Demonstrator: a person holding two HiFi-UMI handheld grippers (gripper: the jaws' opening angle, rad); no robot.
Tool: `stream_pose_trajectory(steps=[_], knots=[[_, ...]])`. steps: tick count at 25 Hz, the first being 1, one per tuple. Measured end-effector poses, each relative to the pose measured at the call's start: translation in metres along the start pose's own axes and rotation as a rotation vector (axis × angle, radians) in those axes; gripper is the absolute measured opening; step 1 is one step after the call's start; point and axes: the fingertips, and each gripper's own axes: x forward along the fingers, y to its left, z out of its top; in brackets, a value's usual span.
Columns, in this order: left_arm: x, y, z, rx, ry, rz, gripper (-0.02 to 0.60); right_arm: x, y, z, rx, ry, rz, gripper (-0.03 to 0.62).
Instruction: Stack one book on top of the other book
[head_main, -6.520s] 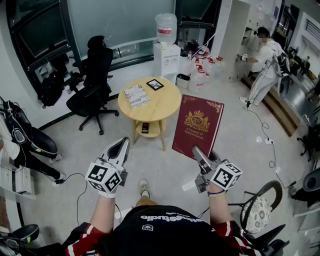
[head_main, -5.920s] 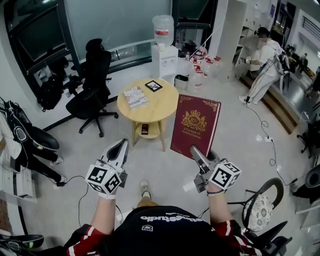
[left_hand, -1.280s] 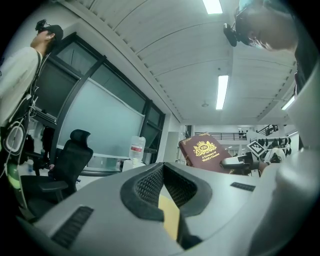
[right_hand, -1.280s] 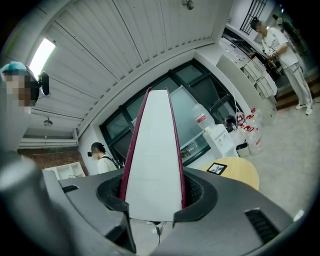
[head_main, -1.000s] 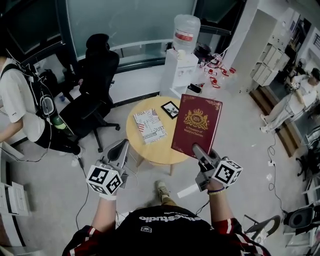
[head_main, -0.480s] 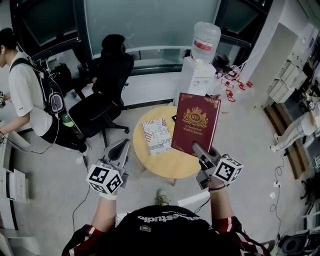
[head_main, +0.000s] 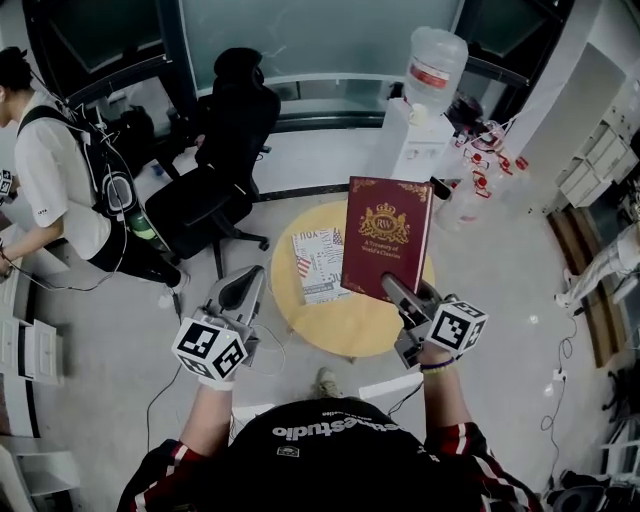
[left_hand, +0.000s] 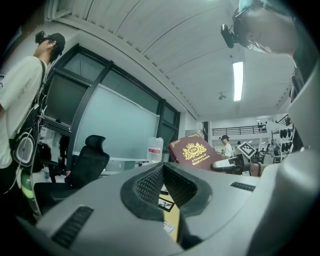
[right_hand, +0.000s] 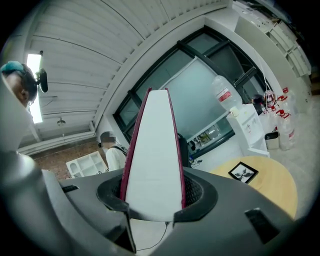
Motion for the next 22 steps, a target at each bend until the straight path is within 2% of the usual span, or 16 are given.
stream_pose_trajectory(steps=[4,22], knots=[[0.015,0.022,0.006,-0.005,0.011,0.006,0.017,0.034,-0.012,0.002,0.024,0.044,0.004,0.225],[0.046,0.036,-0.018,0.003,0.034,0.1,0.017,0.099,-0.093,-0.048,0.129,0.262,0.065,0.225]])
